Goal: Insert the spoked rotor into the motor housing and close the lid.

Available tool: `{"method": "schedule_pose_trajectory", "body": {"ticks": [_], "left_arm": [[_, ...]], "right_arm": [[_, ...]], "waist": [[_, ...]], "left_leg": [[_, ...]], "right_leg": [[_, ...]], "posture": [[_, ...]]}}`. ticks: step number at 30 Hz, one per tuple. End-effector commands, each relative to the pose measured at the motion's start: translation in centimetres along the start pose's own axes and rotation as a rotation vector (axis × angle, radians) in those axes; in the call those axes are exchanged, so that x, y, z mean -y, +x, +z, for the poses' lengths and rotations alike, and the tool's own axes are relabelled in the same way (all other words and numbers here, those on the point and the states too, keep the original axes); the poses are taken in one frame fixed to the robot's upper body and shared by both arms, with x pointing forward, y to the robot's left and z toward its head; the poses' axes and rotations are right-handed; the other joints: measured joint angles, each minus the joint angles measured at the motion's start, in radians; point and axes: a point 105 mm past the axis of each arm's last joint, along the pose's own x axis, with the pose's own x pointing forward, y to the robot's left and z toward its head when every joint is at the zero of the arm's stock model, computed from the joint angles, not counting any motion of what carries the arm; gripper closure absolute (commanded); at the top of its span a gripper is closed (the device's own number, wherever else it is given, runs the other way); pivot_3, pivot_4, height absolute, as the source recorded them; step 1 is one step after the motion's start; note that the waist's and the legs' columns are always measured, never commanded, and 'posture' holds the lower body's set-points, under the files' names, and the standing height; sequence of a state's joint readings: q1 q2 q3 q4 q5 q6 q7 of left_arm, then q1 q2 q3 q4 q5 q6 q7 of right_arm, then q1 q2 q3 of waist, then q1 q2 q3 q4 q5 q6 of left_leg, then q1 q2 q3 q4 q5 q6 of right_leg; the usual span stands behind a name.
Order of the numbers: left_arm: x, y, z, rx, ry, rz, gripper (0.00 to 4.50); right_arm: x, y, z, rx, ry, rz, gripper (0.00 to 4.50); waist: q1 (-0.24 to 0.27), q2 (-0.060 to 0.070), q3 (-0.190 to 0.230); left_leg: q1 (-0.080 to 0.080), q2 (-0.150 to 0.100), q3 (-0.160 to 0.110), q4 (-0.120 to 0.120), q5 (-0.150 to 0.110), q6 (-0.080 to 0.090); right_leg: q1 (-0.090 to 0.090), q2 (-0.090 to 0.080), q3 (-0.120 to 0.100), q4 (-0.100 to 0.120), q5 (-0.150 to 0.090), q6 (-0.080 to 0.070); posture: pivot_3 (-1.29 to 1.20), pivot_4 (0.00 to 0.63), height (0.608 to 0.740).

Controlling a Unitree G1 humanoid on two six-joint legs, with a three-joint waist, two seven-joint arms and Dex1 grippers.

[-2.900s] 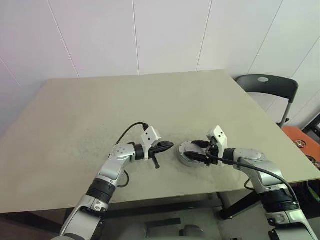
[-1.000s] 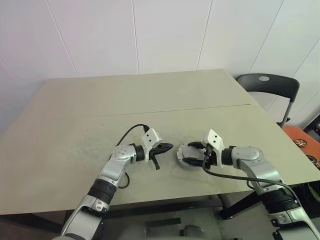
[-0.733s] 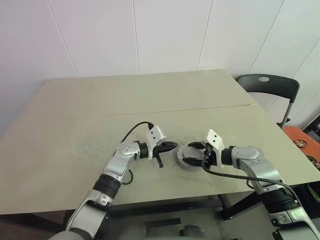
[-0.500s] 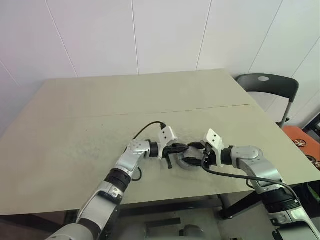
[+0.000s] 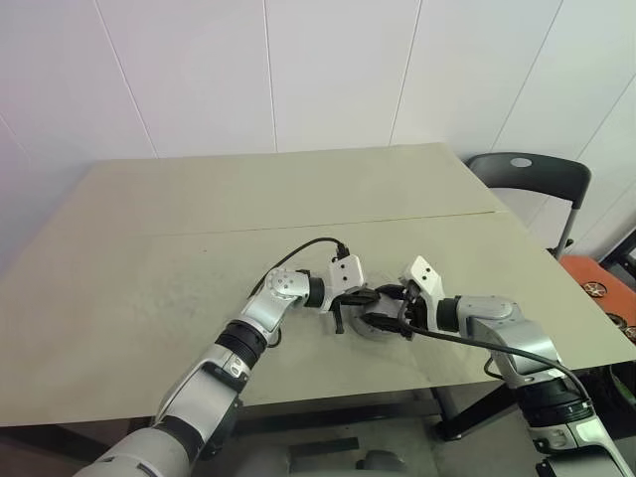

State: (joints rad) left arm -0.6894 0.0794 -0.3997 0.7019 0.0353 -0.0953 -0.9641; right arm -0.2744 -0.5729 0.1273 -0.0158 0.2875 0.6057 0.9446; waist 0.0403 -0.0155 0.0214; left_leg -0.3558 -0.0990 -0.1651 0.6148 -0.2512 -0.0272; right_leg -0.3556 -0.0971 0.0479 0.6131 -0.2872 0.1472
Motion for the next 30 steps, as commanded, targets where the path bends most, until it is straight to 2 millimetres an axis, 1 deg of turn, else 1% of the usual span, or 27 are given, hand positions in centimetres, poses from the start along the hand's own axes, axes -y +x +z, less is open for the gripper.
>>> {"method": "schedule_pose_trajectory", "body": {"ticks": [1, 4, 6, 10, 16, 19, 21, 23, 26, 30], "left_arm": [[1.6, -0.6, -3.7, -0.113, -0.111, -0.046, 4.5], [2.0, -0.5, -2.6, -0.036, -0.173, -0.081, 4.5], [2.2, -0.7, -2.3, -0.017, -0.198, -0.101, 4.5], [2.3, -0.9, -1.8, 0.004, -0.211, -0.11, 4.5], [2.3, -0.8, -1.3, 0.02, -0.21, -0.101, 4.5], [2.4, -0.8, -1.2, 0.027, -0.213, -0.096, 4.5], [2.5, -0.8, -1.2, 0.029, -0.215, -0.094, 4.5], [2.5, -0.8, -1.1, 0.03, -0.215, -0.093, 4.5], [2.5, -0.8, -1.0, 0.031, -0.213, -0.091, 4.5], [2.6, -0.8, -1.0, 0.033, -0.214, -0.09, 4.5]], "right_arm": [[-0.1, 0.2, -1.5, -0.048, 0.076, 0.03, 0.02], [-0.3, -0.1, -1.6, -0.042, 0.093, 0.071, 0.02], [-0.2, -0.5, -1.7, -0.032, 0.114, 0.09, 0.02], [0.5, -1.3, -1.8, -0.003, 0.164, 0.086, 0.02], [1.7, -2.1, -1.9, 0.024, 0.319, 0.053, 0.02], [2.6, -2.6, -2.1, 0.011, 0.405, 0.015, 0.02], [2.9, -2.8, -2.2, -0.002, 0.457, 0.012, 0.02], [3.0, -2.9, -2.9, -0.053, 0.503, 0.001, 0.02], [2.9, -3.1, -3.6, -0.108, 0.572, 0.008, 0.02], [1.9, -3.3, -3.4, -0.125, 0.648, 0.072, 0.02]], "waist": [[-0.001, 0.0, 0.0], [0.0, 0.0, 0.0], [0.0, 0.0, 0.0], [0.002, 0.0, 0.0], [0.003, 0.0, 0.0], [0.003, 0.0, 0.0], [0.006, 0.0, 0.0], [0.003, 0.002, 0.0], [0.004, 0.003, 0.0], [0.006, 0.003, 0.0]], "left_leg": [[0.0, 0.0, 0.0, 0.0, 0.0, 0.0], [0.0, 0.001, 0.0, 0.0, 0.0, 0.0], [-0.001, 0.001, 0.0, -0.001, 0.0, 0.0], [-0.002, 0.0, 0.0, -0.001, -0.001, 0.001], [-0.002, 0.0, 0.0, -0.001, -0.001, 0.001], [-0.002, 0.0, 0.0, -0.001, -0.001, 0.001], [-0.002, 0.0, 0.0, 0.0, -0.001, 0.001], [-0.004, 0.0, 0.0, -0.001, -0.001, 0.001], [-0.005, 0.0, 0.001, -0.001, -0.001, 0.001], [-0.005, -0.001, 0.0, 0.0, -0.001, 0.001]], "right_leg": [[0.0, 0.0, 0.0, 0.0, 0.0, 0.0], [-0.001, 0.0, 0.0, 0.0, 0.0, 0.0], [-0.001, 0.0, 0.0, 0.0, 0.001, -0.001], [-0.002, 0.0, 0.0, 0.0, 0.002, -0.003], [-0.001, 0.0, 0.0, 0.0, 0.002, -0.003], [-0.001, 0.0, 0.0, 0.0, 0.002, -0.003], [-0.001, 0.0, 0.0, 0.0, 0.002, -0.003], [-0.003, 0.0, 0.0, 0.0, 0.002, -0.003], [-0.005, 0.0, 0.001, 0.0, 0.002, -0.003], [-0.004, -0.001, 0.001, 0.0, 0.002, -0.003]], "posture": [[0.0, 0.0, 0.74], [0.0, 0.0, 0.74], [0.0, 0.0, 0.74], [0.0, 0.0, 0.74], [0.0, 0.0, 0.74], [0.0, 0.0, 0.74], [0.0, 0.0, 0.74], [0.0, 0.0, 0.74], [0.0, 0.0, 0.74], [0.0, 0.0, 0.74]]}}
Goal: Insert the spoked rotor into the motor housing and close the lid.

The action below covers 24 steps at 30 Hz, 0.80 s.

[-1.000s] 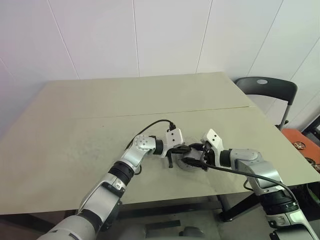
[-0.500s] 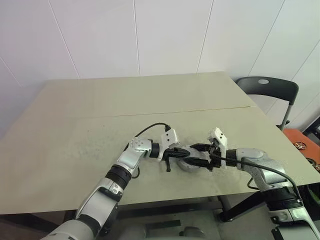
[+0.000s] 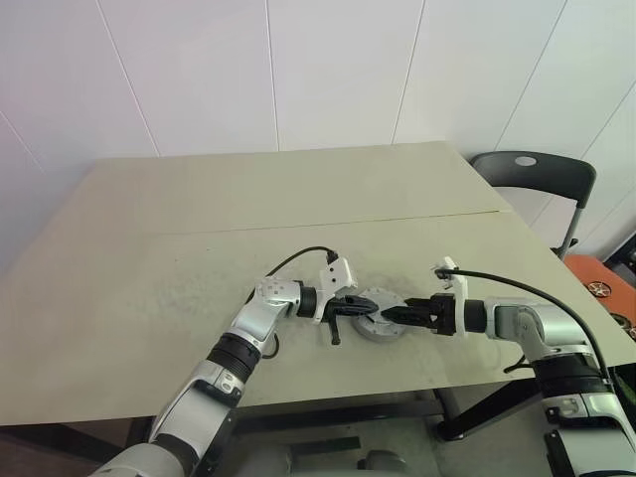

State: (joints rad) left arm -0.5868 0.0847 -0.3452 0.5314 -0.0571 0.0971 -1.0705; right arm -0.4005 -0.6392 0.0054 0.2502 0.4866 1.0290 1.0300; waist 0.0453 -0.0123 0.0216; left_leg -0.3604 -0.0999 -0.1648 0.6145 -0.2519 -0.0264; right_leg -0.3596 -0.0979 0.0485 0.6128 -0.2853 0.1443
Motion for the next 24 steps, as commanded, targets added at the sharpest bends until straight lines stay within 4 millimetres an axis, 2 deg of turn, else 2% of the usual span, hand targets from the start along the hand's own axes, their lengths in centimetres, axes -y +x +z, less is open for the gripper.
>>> {"method": "schedule_pose_trajectory", "body": {"ticks": [1, 5, 9, 13, 16, 20, 24], "left_arm": [[0.6, 0.2, -1.3, -0.044, -0.032, -0.021, 4.5], [0.7, 0.2, -1.2, -0.045, -0.025, -0.024, 4.5], [0.6, 0.3, -1.1, -0.049, -0.013, -0.026, 4.5], [0.5, 0.3, -1.1, -0.053, -0.005, -0.024, 4.5], [0.1, 0.1, -1.2, -0.058, 0.003, -0.014, 4.5], [-0.1, 0.0, -1.3, -0.06, 0.006, -0.009, 4.5], [-0.1, -0.1, -1.4, -0.06, 0.006, -0.006, 4.5]], "right_arm": [[-0.8, -0.2, -1.5, -0.07, 0.12, 0.059, 0.02], [-3.7, -0.6, -0.9, -0.078, 0.185, 0.214, 0.02], [-5.1, -0.3, 0.0, -0.064, 0.24, 0.278, 0.02], [-4.7, 1.4, 1.6, 0.013, 0.382, 0.265, 0.02], [-4.3, 3.2, 2.0, 0.046, 0.437, 0.223, 0.02], [-4.2, 4.1, 1.6, 0.061, 0.458, 0.193, 0.02], [-4.1, 3.8, 1.4, 0.083, 0.47, 0.197, 0.71]], "waist": [[0.001, 0.0, 0.0], [0.001, 0.0, 0.0], [-0.006, 0.0, 0.0], [-0.011, -0.001, 0.0], [-0.019, -0.001, 0.0], [-0.05, -0.001, 0.0], [-0.056, 0.002, 0.0]], "left_leg": [[0.0, 0.0, 0.0, 0.0, 0.0, 0.0], [-0.007, 0.0, 0.0, 0.0, 0.0, 0.001], [-0.013, 0.0, 0.0, 0.001, 0.0, 0.001], [-0.013, 0.0, 0.0, 0.002, 0.0, 0.0], [-0.012, 0.001, 0.0, 0.002, 0.001, -0.001], [-0.009, 0.007, -0.001, 0.002, 0.001, -0.002], [-0.006, 0.008, -0.001, 0.003, 0.002, -0.002]], "right_leg": [[0.0, 0.0, 0.0, 0.0, 0.0, 0.0], [-0.006, 0.0, 0.0, 0.0, 0.0, 0.0], [-0.012, 0.0, 0.0, 0.002, 0.001, 0.0], [-0.012, 0.001, 0.001, 0.005, 0.002, -0.002], [-0.013, 0.003, 0.002, 0.008, 0.002, -0.003], [-0.013, 0.011, 0.004, 0.009, 0.005, -0.008], [-0.012, 0.013, 0.004, 0.014, 0.005, -0.008]], "posture": [[0.0, 0.0, 0.74], [0.0, 0.0, 0.74], [0.0, 0.0, 0.74], [0.0, 0.0, 0.74], [0.0, 0.0, 0.74], [0.0, 0.0, 0.74], [0.0, 0.0, 0.74]]}}
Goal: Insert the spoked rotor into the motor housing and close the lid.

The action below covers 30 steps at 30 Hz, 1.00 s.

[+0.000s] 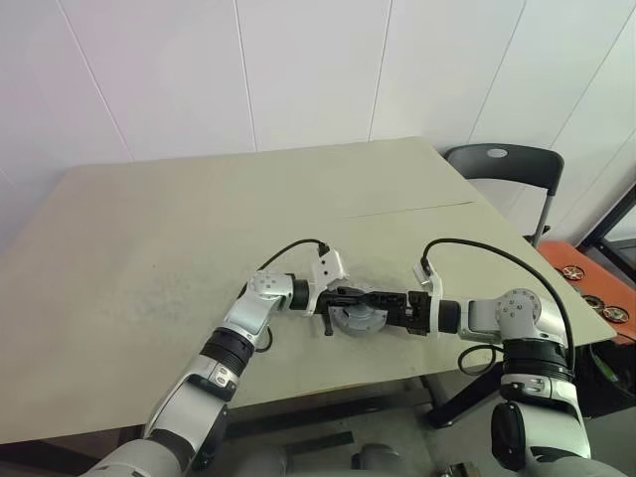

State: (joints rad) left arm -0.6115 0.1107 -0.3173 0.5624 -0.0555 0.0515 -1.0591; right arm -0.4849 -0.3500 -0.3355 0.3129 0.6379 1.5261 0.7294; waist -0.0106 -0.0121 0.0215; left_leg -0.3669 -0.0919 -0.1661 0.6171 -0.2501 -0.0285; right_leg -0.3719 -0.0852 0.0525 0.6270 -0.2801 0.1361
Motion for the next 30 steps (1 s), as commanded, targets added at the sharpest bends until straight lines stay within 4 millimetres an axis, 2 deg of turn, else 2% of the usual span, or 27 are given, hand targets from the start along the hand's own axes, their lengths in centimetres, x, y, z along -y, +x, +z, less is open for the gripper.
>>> {"method": "schedule_pose_trajectory", "body": {"ticks": [1, 3, 6, 9, 19, 22, 24, 27, 30], "left_arm": [[1.3, 0.9, -1.6, -0.063, -0.027, -0.056, 4.5], [1.2, 1.0, -1.7, -0.062, -0.026, -0.05, 4.5], [0.6, 0.9, -1.4, -0.034, -0.037, -0.02, 4.5], [-0.2, 0.5, -1.0, -0.007, -0.053, 0.016, 4.5], [-2.9, -1.3, 1.0, 0.109, -0.075, 0.173, 4.5], [-6.6, -3.0, 3.8, 0.312, -0.221, 0.4, 4.5], [-8.1, -4.2, 4.7, 0.406, -0.313, 0.474, 4.5], [-8.5, -5.0, 5.3, 0.47, -0.389, 0.484, 4.5], [-8.7, -5.5, 5.1, 0.485, -0.476, 0.493, 4.5]], "right_arm": [[-1.6, 0.7, 0.6, 0.014, -0.051, 0.052, 0.81], [-1.7, 0.6, 0.8, 0.024, -0.049, 0.058, 0.97], [-1.7, 0.5, 1.0, 0.031, -0.038, 0.062, 1.79], [-1.6, 0.5, 1.0, 0.035, -0.023, 0.071, 2.28], [-2.0, 0.8, 0.2, -0.003, -0.027, 0.096, 2.36], [-1.6, 0.7, 0.3, 0.012, -0.005, 0.089, 2.36], [-1.3, 0.6, 0.6, 0.041, 0.015, 0.097, 2.36], [-1.5, 0.5, 1.3, 0.091, 0.03, 0.129, 2.36], [-2.4, 0.4, 2.4, 0.158, 0.03, 0.191, 2.36]], "waist": [[-0.001, 0.004, 0.0], [-0.001, 0.005, 0.0], [-0.001, 0.005, 0.0], [0.0, 0.006, 0.0], [-0.005, 0.007, 0.001], [-0.003, 0.007, 0.002], [-0.004, 0.005, 0.003], [-0.006, 0.006, 0.003], [-0.005, 0.006, 0.004]], "left_leg": [[0.0, 0.0, 0.0, 0.001, 0.0, 0.0], [0.0, 0.0, 0.0, 0.002, 0.0, 0.0], [-0.002, 0.0, 0.0, 0.004, 0.0, 0.0], [-0.003, 0.0, 0.0, 0.006, 0.0, 0.0], [-0.004, 0.0, 0.0, 0.006, 0.0, 0.0], [-0.005, 0.0, 0.0, 0.006, 0.0, 0.0], [-0.007, 0.0, -0.001, 0.007, 0.0, 0.0], [-0.007, 0.0, 0.0, 0.006, 0.0, 0.0], [-0.007, 0.0, 0.0, 0.006, 0.0, 0.0]], "right_leg": [[0.0, 0.0, 0.0, 0.0, 0.0, 0.0], [0.0, 0.0, 0.001, 0.001, 0.0, 0.0], [-0.001, 0.0, 0.0, 0.001, 0.0, 0.0], [-0.001, 0.0, 0.0, 0.002, 0.0, 0.0], [-0.002, 0.0, 0.001, 0.003, 0.0, 0.0], [-0.004, 0.0, 0.001, 0.003, 0.0, 0.0], [-0.005, 0.0, 0.0, 0.003, 0.0, 0.0], [-0.006, 0.0, 0.001, 0.003, 0.0, 0.0], [-0.006, 0.0, 0.001, 0.003, 0.0, 0.0]], "posture": [[0.0, 0.0, 0.74], [0.0, 0.0, 0.74], [0.0, 0.0, 0.74], [0.0, 0.0, 0.74], [0.0, 0.0, 0.74], [0.0, 0.0, 0.74], [0.0, 0.0, 0.74], [0.0, 0.0, 0.74], [0.0, 0.0, 0.74]]}}
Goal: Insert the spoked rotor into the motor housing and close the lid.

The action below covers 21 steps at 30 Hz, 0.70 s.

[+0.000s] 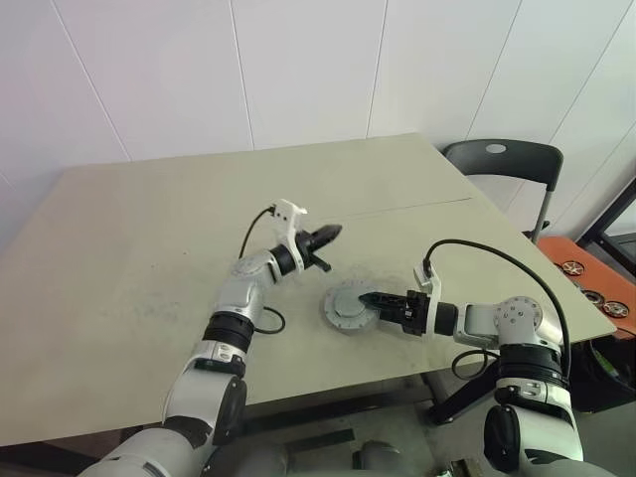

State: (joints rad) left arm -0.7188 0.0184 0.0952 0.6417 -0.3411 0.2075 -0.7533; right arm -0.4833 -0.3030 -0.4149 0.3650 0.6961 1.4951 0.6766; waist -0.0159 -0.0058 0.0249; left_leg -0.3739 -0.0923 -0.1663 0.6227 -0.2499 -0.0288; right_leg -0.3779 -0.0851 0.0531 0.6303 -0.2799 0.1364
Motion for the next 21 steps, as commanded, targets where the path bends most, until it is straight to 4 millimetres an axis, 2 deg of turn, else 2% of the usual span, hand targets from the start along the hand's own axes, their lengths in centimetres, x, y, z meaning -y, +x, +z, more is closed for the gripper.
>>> {"method": "schedule_pose_trajectory", "body": {"ticks": [1, 5, 9, 12, 14, 19, 21], "left_arm": [[-0.5, -0.3, 0.9, 0.029, -0.102, 0.034, 4.5], [-1.4, -1.8, -0.1, -0.001, -0.253, 0.106, 4.5], [-2.4, -4.5, -0.6, -0.003, -0.362, 0.167, 4.5], [-4.1, -6.3, -0.5, 0.046, -0.49, 0.271, 3.91], [-4.1, -6.7, -0.2, 0.094, -0.591, 0.285, 3.36], [-1.7, -5.9, 1.8, 0.212, -0.756, 0.168, 1.88], [-1.0, -5.5, 1.6, 0.2, -0.79, 0.155, 1.22]], "right_arm": [[-3.0, 0.2, 2.3, 0.112, -0.034, 0.157, 2.36], [-4.5, 0.0, 4.3, 0.252, -0.031, 0.25, 2.36], [-5.1, -0.1, 5.2, 0.344, -0.008, 0.31, 2.36], [-5.4, 0.3, 5.8, 0.408, 0.019, 0.345, 2.36], [-5.8, 0.8, 6.0, 0.439, 0.032, 0.369, 2.36], [-6.2, 2.1, 5.9, 0.461, 0.047, 0.384, 2.36], [-6.1, 2.5, 5.9, 0.462, 0.05, 0.381, 2.36]], "waist": [[0.001, 0.001, 0.001], [0.0, 0.003, 0.004], [-0.001, 0.003, 0.004], [0.001, 0.003, 0.004], [0.001, 0.003, 0.004], [0.003, 0.004, 0.005], [0.002, 0.004, 0.005]], "left_leg": [[0.0, 0.0, 0.0, 0.0, 0.0, 0.0], [0.0, 0.0, 0.0, 0.001, 0.0, 0.0], [0.0, 0.0, 0.0, -0.001, 0.0, -0.001], [-0.001, 0.0, 0.0, -0.001, 0.001, -0.002], [-0.001, 0.0, 0.0, -0.001, 0.002, -0.003], [-0.002, -0.001, 0.0, -0.001, 0.002, -0.003], [-0.002, -0.001, 0.001, -0.001, 0.002, -0.003]], "right_leg": [[0.0, 0.0, 0.0, 0.0, 0.0, 0.0], [0.0, 0.0, 0.0, 0.001, 0.0, 0.0], [-0.001, 0.0, 0.001, 0.001, 0.0, 0.0], [-0.003, -0.001, 0.001, 0.002, 0.0, -0.001], [-0.004, -0.001, 0.001, 0.002, 0.001, -0.001], [-0.003, -0.001, 0.001, 0.002, 0.001, -0.001], [-0.003, -0.002, 0.001, 0.001, 0.001, -0.001]], "posture": [[0.0, 0.0, 0.74], [0.0, 0.0, 0.74], [0.0, 0.0, 0.74], [0.0, 0.0, 0.74], [0.0, 0.0, 0.74], [0.0, 0.0, 0.74], [0.0, 0.0, 0.74]]}}
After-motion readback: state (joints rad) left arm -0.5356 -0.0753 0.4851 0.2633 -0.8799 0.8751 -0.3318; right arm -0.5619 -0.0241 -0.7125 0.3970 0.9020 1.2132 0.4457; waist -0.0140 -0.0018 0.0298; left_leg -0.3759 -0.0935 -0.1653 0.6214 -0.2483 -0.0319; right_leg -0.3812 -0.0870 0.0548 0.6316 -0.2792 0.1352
